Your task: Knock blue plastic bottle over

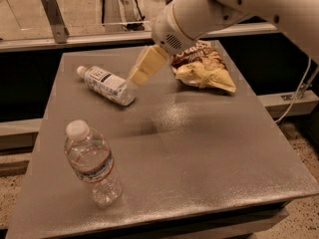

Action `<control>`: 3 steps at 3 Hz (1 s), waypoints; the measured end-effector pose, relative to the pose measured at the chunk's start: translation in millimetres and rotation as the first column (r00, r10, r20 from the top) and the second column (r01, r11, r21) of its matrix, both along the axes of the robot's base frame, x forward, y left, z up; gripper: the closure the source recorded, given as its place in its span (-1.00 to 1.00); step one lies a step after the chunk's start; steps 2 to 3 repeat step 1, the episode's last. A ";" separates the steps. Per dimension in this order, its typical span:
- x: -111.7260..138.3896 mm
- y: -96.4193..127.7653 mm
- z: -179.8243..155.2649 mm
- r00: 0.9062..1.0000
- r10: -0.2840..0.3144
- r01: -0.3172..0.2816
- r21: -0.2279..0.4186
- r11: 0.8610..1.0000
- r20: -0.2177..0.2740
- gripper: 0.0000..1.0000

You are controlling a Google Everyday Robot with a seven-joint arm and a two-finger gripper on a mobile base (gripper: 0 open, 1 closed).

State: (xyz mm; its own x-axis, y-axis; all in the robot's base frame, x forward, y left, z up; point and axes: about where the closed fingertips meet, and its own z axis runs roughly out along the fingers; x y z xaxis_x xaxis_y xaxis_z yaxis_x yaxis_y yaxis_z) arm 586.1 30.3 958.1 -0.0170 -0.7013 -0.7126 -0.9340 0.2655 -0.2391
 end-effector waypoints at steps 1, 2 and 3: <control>-4.9 -36.8 32.1 0.996 -0.020 0.014 0.074 0.997 0.088 -1.00; -4.9 -36.8 32.1 0.996 -0.020 0.014 0.074 0.997 0.088 -1.00; -4.9 -36.8 32.1 0.996 -0.020 0.014 0.074 0.997 0.088 -1.00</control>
Offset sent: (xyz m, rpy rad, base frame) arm 0.0000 0.0000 0.0000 0.0000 0.0000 0.0000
